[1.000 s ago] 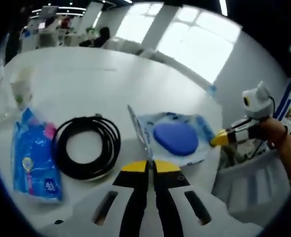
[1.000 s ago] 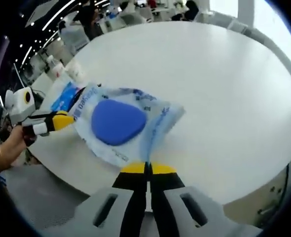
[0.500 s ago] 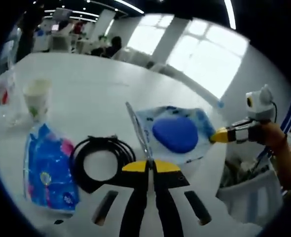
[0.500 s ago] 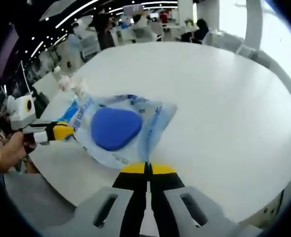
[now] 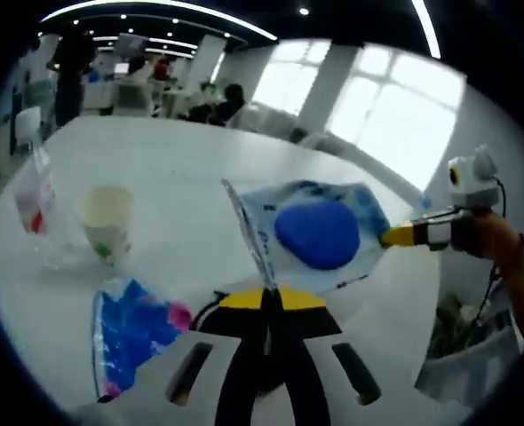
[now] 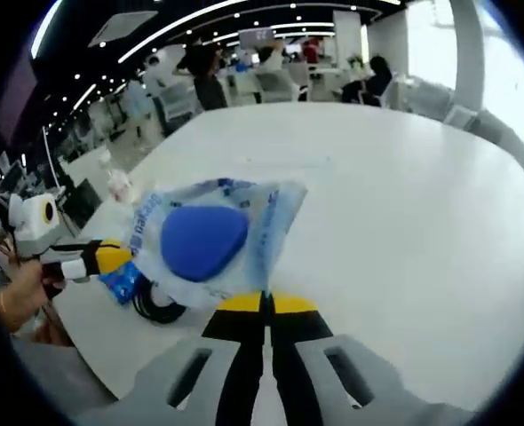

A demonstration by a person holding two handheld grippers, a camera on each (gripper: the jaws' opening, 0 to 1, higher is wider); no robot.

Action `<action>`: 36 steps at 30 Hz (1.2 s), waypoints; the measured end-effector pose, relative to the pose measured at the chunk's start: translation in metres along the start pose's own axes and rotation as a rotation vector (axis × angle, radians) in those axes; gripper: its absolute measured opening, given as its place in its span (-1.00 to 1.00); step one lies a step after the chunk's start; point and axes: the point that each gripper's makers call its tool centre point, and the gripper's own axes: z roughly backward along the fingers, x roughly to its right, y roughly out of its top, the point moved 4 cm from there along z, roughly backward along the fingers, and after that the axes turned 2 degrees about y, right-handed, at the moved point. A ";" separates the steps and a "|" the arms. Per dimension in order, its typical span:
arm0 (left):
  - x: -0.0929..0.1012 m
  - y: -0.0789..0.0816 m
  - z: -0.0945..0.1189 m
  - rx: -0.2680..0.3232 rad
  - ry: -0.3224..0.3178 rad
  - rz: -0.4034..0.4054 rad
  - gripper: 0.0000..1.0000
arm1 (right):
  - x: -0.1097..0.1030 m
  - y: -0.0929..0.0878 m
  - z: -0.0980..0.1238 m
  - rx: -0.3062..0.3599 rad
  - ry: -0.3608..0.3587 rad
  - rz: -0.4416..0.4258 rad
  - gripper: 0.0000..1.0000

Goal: Arrange the tabletop items into an orderly group along one side of the table until the central work area is clear of visible clutter.

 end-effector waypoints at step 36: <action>-0.073 -0.008 -0.057 -0.031 0.193 0.231 -0.99 | 0.010 0.011 -0.113 -0.124 0.102 -0.025 -0.97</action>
